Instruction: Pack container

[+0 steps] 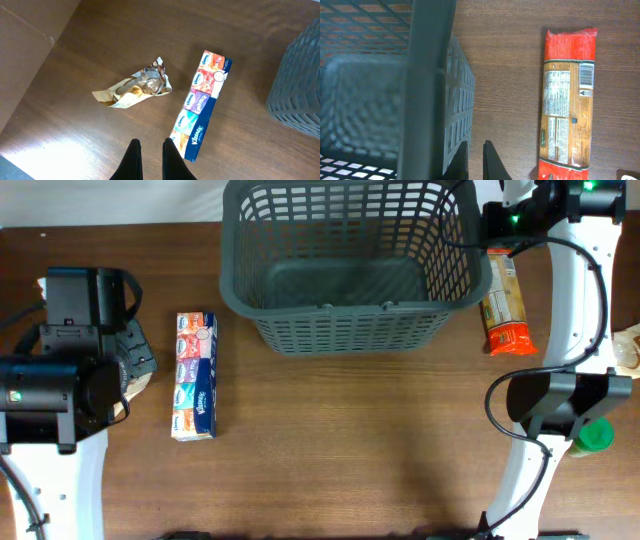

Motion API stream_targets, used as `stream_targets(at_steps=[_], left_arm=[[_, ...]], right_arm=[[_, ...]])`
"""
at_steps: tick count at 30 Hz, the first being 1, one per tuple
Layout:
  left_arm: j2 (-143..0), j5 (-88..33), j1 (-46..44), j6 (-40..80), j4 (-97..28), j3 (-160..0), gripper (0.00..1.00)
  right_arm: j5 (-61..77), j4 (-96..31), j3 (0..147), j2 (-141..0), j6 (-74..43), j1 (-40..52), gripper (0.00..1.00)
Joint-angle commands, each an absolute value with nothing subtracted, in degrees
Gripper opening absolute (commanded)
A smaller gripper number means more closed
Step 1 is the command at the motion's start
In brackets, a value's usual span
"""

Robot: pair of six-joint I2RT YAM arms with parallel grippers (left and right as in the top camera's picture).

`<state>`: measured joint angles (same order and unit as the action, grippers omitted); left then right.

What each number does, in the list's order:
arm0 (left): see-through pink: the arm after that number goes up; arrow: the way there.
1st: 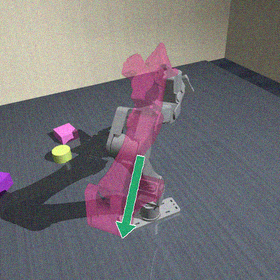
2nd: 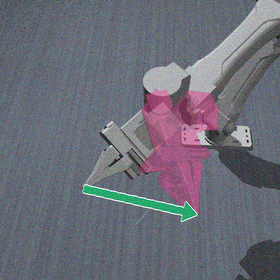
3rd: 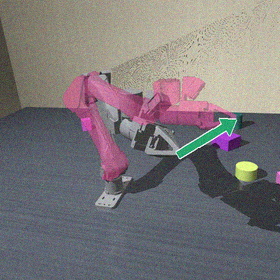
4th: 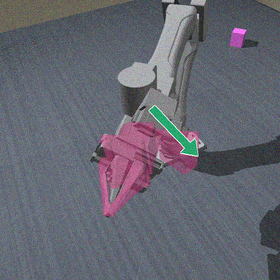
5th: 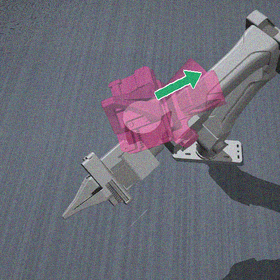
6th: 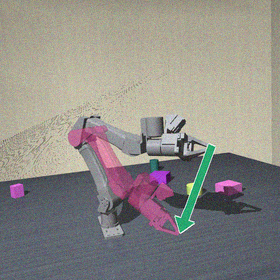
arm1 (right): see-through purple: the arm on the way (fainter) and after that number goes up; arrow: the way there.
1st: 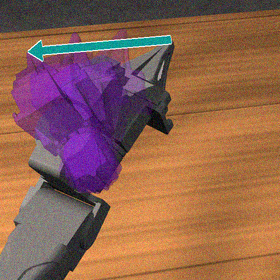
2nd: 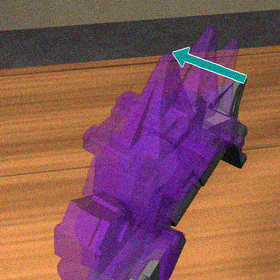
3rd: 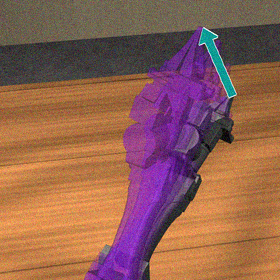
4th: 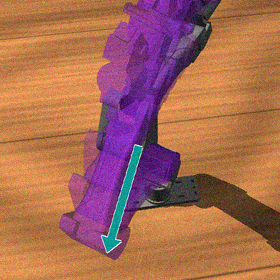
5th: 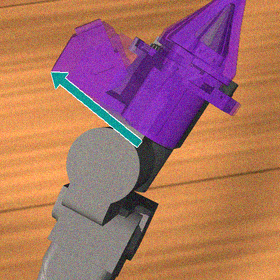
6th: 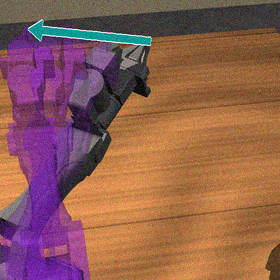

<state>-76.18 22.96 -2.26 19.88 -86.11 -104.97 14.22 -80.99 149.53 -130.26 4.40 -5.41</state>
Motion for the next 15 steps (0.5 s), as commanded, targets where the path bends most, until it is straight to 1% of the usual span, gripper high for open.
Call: stream_targets(at_steps=[1, 10, 15], left_arm=[[-76.27, 23.16, -1.96, 19.20, -85.95, -105.08, 0.02], [-76.27, 22.24, -1.96, 19.20, -85.86, -105.08, 0.02], [-76.27, 22.09, -1.96, 19.18, -85.86, -105.08, 0.02]], right_arm=[[14.39, -81.32, 149.29, -130.80, 4.08, -3.70, 0.04], [14.11, -81.21, 149.29, -130.80, 4.08, -2.26, 0.04], [8.84, -81.21, 149.32, -130.78, 4.03, -2.28, 0.04]])
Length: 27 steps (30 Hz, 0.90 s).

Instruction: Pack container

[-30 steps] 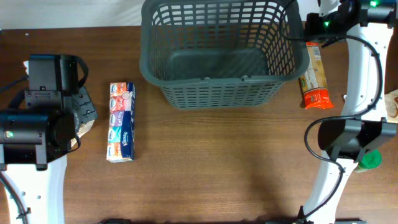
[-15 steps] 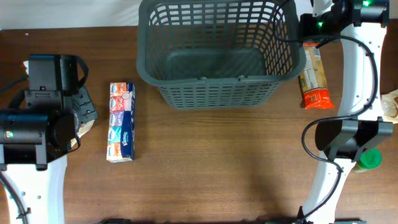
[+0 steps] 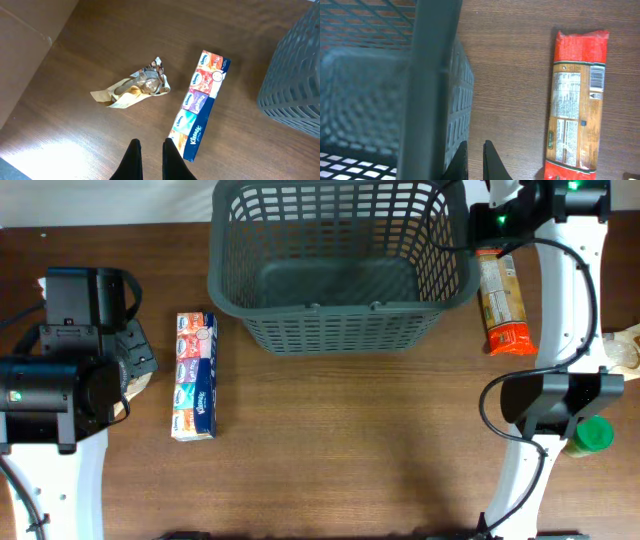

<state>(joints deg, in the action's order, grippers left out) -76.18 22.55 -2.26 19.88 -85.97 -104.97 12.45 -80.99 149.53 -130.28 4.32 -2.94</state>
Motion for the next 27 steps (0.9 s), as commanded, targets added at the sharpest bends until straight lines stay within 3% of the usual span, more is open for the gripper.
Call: stream_targets(at_steps=[1, 11, 22, 24, 25, 26, 27], left_arm=[[-76.27, 22.09, -1.96, 19.18, -85.86, -105.08, 0.02], [-76.27, 22.33, -1.96, 19.18, -85.97, -105.08, 0.02], [-76.27, 29.54, -0.14, 18.31, -85.62, -105.08, 0.04], [-76.27, 30.30, 2.33, 18.26, -85.19, -105.08, 0.15], [-76.27, 30.24, 3.84, 18.06, -84.71, -105.08, 0.25], [-76.27, 30.26, 6.35, 18.06, -84.05, -105.08, 0.38], [-76.27, 30.15, 8.03, 18.06, -83.72, -105.08, 0.51]], right_arm=[[8.21, -81.21, 149.32, -130.78, 3.75, -2.35, 0.04], [3.33, -82.37, 154.30, -130.39, -0.73, -6.11, 0.04], [1.23, -96.07, 165.01, -126.76, -8.12, -20.78, 0.04], [2.11, -97.36, 165.47, -126.67, -8.62, -23.29, 0.04], [3.60, -97.34, 165.18, -126.28, -8.69, -24.40, 0.04], [6.39, -97.34, 165.16, -125.86, -8.71, -25.96, 0.12], [8.03, -97.34, 165.16, -125.56, -8.75, -26.87, 0.35]])
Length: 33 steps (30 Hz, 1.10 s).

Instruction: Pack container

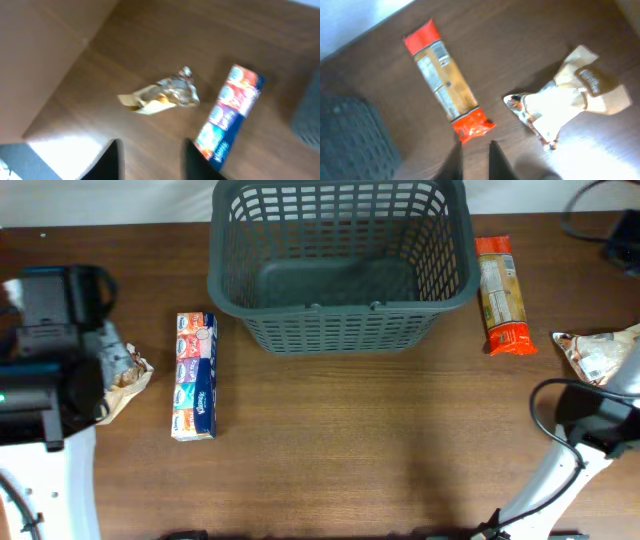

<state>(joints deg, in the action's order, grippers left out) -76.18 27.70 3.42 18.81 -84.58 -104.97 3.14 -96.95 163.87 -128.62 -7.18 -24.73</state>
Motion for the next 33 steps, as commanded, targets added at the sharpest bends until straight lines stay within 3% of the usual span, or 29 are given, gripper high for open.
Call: stream_targets(at_steps=[1, 2, 3, 10, 17, 27, 31, 33], left_arm=[[-76.27, 29.43, 9.80, 18.06, -83.48, -105.08, 0.72], [-76.27, 28.21, 11.49, 18.06, -83.37, -105.08, 0.87], [-76.27, 26.81, 13.06, 18.06, -83.37, -105.08, 0.99], [-76.53, 23.11, 19.49, 18.17, -83.40, -105.08, 1.00], [-76.53, 23.07, 19.62, 18.39, -83.37, -105.08, 0.99], [-76.53, 22.68, 19.62, 19.00, -82.85, -105.08, 0.99], [-76.53, 21.93, 19.62, 19.00, -81.91, -105.08, 0.99], [-76.53, 20.97, 19.62, 19.00, -81.62, -105.08, 0.99]], right_arm=[[9.72, -97.34, 165.16, -125.12, -9.43, -27.88, 0.60], [11.00, -97.34, 165.16, -124.68, -9.87, -28.58, 0.88], [12.43, -97.34, 165.16, -124.16, -10.00, -29.23, 0.99], [12.73, -97.34, 159.35, -116.51, -10.63, -30.83, 0.99], [1.93, -97.34, 136.25, -100.38, -11.86, -30.85, 0.99], [-9.91, -95.15, 108.57, -82.08, -22.15, -35.24, 0.99], [-9.47, -92.82, 101.82, -81.47, -24.18, -38.28, 0.99], [-9.45, -90.37, 96.12, -81.47, -31.64, -40.51, 0.99]])
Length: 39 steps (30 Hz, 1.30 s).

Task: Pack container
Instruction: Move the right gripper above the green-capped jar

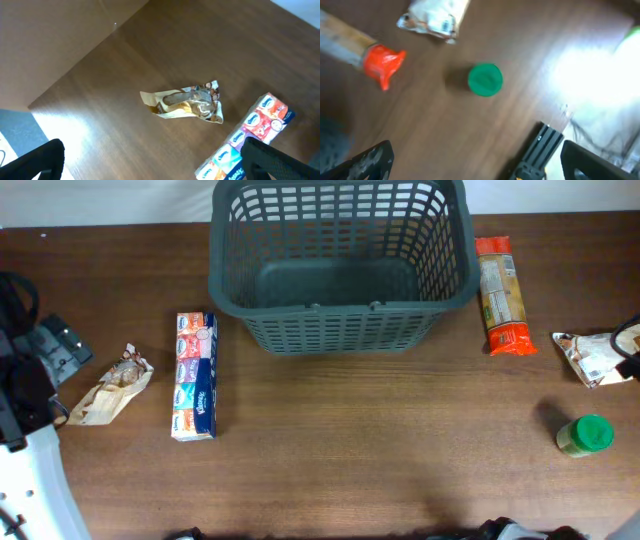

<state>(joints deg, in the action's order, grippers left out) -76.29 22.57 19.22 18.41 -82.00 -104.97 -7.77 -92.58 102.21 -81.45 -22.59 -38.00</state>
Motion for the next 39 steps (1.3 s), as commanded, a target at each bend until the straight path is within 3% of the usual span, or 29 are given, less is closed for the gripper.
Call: stream_targets(at_steps=[1, 7, 18, 39], left_arm=[[-76.53, 20.69, 19.62, 19.00, -81.62, -105.08, 0.99], [-76.53, 20.69, 19.62, 19.00, -81.62, -105.08, 0.99], [-76.53, 20.67, 19.62, 19.00, -81.45, -105.08, 0.99], [-76.53, 20.27, 19.62, 19.00, -82.11, -105.08, 0.99]], right_arm=[[-9.45, -89.17, 94.00, -81.47, -33.89, -41.52, 0.99], [-7.07, -82.17, 83.96, -81.76, -37.10, -46.00, 0.99], [-5.19, -70.98, 75.53, -82.35, -36.93, -46.22, 0.99], [-4.99, -69.12, 75.16, -97.76, -36.95, -46.15, 0.99]])
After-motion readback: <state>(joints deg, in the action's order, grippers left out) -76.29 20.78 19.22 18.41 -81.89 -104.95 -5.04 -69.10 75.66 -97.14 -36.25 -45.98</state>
